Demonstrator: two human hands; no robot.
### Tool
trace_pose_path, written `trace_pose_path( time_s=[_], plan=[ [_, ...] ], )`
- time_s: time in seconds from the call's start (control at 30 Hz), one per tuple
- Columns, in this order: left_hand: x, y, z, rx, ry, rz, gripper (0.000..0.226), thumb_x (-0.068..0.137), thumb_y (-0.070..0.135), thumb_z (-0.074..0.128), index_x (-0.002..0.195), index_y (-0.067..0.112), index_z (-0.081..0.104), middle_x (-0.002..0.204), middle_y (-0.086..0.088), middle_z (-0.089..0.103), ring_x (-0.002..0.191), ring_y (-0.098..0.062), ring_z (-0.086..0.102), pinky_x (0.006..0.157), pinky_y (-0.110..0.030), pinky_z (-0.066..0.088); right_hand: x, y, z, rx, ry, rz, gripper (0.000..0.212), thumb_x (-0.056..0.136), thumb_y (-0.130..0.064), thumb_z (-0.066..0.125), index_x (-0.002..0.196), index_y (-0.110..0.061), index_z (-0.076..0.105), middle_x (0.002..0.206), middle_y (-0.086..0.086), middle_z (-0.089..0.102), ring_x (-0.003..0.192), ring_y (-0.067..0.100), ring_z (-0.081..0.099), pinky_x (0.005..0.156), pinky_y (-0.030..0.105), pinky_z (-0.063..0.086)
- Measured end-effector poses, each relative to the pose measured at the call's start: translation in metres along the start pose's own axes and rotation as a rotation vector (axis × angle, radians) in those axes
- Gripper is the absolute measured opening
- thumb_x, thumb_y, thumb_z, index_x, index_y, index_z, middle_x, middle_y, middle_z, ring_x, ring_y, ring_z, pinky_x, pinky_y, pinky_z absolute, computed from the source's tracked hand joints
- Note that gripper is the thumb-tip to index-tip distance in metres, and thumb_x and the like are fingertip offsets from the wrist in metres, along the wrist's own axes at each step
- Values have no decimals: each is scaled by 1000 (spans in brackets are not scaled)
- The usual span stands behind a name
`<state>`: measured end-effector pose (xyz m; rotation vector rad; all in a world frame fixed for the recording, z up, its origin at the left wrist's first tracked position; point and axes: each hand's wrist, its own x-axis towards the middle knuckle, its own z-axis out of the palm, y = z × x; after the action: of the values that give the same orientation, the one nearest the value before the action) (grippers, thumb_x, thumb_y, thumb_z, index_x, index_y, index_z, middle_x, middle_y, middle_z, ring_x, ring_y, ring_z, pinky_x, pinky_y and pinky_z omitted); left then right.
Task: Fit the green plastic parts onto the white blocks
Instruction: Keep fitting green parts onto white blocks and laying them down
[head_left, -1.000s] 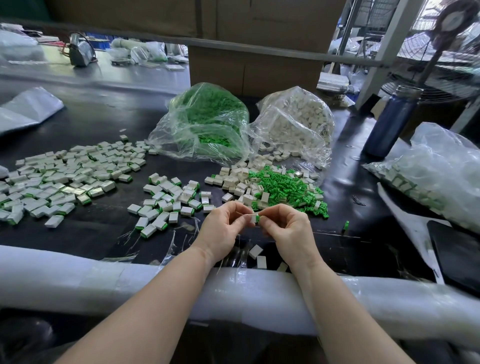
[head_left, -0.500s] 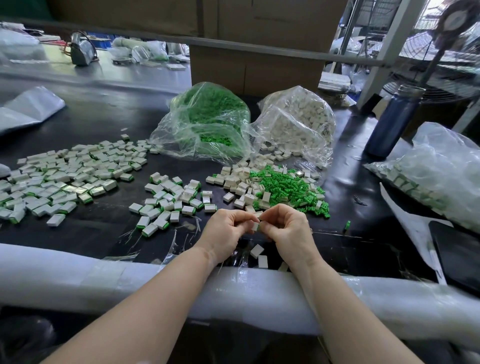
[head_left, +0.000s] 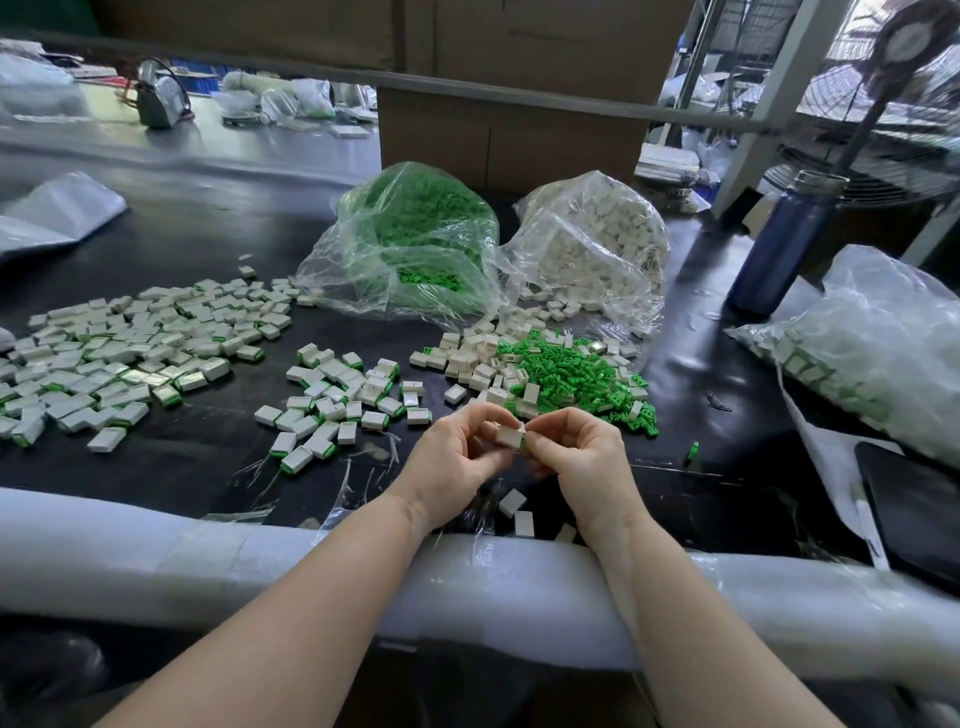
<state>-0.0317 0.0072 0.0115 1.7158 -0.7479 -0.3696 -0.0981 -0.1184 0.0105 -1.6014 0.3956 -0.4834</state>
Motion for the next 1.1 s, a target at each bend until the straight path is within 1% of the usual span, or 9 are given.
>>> trace_pose_path(
  time_s=[0.13,0.23,0.5,0.57,0.67,0.8,0.9,1.0,1.1],
  plan=[
    [1,-1,-2,12,49,-5,12,87,9,61,93,19,63,94,-20,64,85,-31,62,85,-39,52,-2,1,-2,28,-28,1,14,84,1,63,76,-10,67,59,-1,66,52,7,58,53,19,51],
    [1,-3,-2,-16,93,-9,10,90,16,58,84,21,63,80,-8,66,77,-19,62,82,-34,52,-4,0,-2,56,-67,-3,12,85,-1,62,80,-10,68,62,1,69,54,8,60,54,19,53],
    [1,-4,-4,-48,82,-43,13,89,15,60,80,23,65,74,4,66,70,-6,60,70,-17,51,-4,0,1,-15,-46,31,14,87,-4,62,73,-7,65,58,5,64,48,7,57,48,18,50],
    [1,-3,-4,-35,52,-69,11,90,15,58,82,18,65,79,-3,67,76,-14,63,76,-24,53,-4,0,2,-43,-56,40,16,88,-5,60,73,-8,64,58,5,62,46,5,55,48,17,49],
    [1,-3,-3,47,34,-96,13,92,17,57,87,9,66,87,-18,68,85,-34,63,85,-46,51,-4,1,3,-97,-72,42,18,89,-4,58,72,-7,62,57,4,58,44,3,51,46,16,46],
    [1,-3,-3,130,26,-104,16,92,20,57,87,8,66,84,-22,67,84,-40,61,81,-50,50,-4,1,2,-175,-95,39,20,89,-4,58,70,-10,61,54,1,57,41,1,48,45,16,43],
    [1,-3,-3,194,1,-107,15,92,21,56,86,10,66,81,-20,67,74,-32,58,80,-44,49,-4,1,2,-231,-110,32,25,88,-4,58,65,-14,59,54,1,56,42,3,47,45,17,42],
    [0,-3,-4,258,-22,-96,15,92,21,56,81,15,64,66,-5,57,62,-14,47,68,-36,44,-3,1,1,-277,-131,24,27,87,-3,58,62,-14,59,55,5,55,47,10,46,46,20,41],
    [1,-4,-4,308,-41,-87,17,92,22,56,78,18,62,58,4,50,57,-11,41,62,-28,37,-3,1,1,-332,-155,22,25,87,-5,59,63,-14,59,55,4,56,49,11,47,50,24,42]
  ],
)
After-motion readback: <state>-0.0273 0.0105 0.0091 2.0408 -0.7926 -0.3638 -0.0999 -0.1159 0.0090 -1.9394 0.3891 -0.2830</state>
